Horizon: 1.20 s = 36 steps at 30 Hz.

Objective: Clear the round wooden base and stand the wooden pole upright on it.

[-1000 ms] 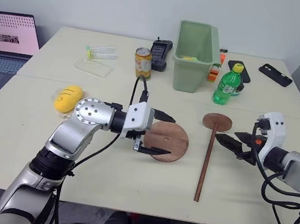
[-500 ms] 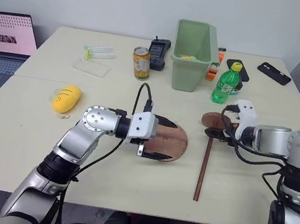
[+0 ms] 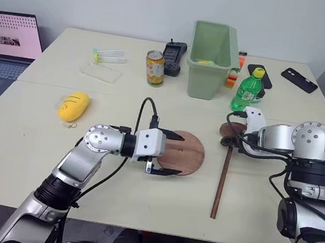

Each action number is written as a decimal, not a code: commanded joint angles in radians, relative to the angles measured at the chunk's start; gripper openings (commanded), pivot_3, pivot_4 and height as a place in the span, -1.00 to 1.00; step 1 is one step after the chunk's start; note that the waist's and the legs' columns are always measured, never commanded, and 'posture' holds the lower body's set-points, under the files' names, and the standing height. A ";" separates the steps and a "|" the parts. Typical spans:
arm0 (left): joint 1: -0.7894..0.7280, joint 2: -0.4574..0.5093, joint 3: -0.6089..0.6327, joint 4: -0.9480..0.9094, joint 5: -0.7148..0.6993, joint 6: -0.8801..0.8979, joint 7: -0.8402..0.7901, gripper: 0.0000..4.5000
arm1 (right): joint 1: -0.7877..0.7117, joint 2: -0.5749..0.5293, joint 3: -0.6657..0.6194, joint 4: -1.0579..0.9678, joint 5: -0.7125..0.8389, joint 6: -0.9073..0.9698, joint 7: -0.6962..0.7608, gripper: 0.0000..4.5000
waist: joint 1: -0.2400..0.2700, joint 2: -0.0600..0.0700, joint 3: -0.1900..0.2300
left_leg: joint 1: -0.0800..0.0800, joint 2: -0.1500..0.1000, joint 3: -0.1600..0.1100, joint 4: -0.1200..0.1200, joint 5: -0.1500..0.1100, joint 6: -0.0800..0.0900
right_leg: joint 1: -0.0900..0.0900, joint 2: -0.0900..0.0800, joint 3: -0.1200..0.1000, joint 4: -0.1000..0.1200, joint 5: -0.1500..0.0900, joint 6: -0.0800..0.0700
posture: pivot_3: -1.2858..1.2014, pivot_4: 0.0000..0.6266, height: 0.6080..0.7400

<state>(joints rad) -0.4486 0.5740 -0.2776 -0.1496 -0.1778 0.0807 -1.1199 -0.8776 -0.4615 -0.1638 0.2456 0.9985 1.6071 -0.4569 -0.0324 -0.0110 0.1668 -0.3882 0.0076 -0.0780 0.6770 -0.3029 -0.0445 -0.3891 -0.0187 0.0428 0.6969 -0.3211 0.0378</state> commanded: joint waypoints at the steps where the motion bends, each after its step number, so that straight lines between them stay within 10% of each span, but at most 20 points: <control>1: -0.002 -0.006 0.014 -0.036 -0.004 -0.015 0.016 1.00 | -0.032 0.007 -0.018 0.006 0.035 0.007 -0.036 0.02 | -0.001 0.000 0.000 | 0.000 0.000 0.000 0.000 0.000 0.000 | 0.000 0.000 0.000 0.000 0.000 0.000 | 0.03 -0.52 1.00; 9: -0.008 -0.012 0.001 -0.031 0.006 -0.024 0.019 1.00 | -0.033 0.029 -0.055 0.020 0.107 0.007 -0.136 -0.83 | -0.001 0.000 0.000 | 0.000 0.000 0.000 0.000 0.000 0.000 | 0.000 0.000 0.000 0.000 0.000 0.000 | 0.03 -0.52 1.00; 17: -0.010 0.013 0.026 -0.024 0.001 -0.020 0.012 1.00 | -0.075 0.048 -0.114 -0.028 0.184 0.007 -0.214 -0.88 | -0.001 0.001 0.000 | -0.001 0.000 0.000 0.000 0.000 0.000 | -0.001 0.000 0.000 0.000 0.000 0.000 | 0.03 -0.52 1.00; 27: 0.025 0.144 0.228 -0.031 -0.120 0.127 0.024 1.00 | -0.045 -0.055 0.064 -0.614 0.037 -0.465 0.562 -0.88 | -0.017 0.002 0.001 | -0.012 0.003 -0.001 0.000 0.000 0.000 | -0.015 0.002 -0.002 0.002 0.000 0.000 | 0.03 -0.52 1.00; 36: 0.136 0.301 0.273 -0.072 -0.104 0.140 -0.033 1.00 | 0.191 0.121 0.193 -0.744 -0.282 -1.047 0.832 -0.88 | -0.024 0.002 0.001 | -0.012 0.003 0.000 0.000 0.000 0.000 | -0.016 0.000 -0.001 0.004 0.000 0.000 | 0.03 -0.52 1.00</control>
<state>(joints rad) -0.3157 0.8460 -0.0292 -0.1892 -0.2780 0.2386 -1.1363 -0.6793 -0.3847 0.0290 -0.4630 0.7665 0.6889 0.3450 -0.0566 -0.0089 0.1675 -0.4005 0.0101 -0.0784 0.6773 -0.3025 -0.0449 -0.4052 -0.0190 0.0421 0.7014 -0.3210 0.0377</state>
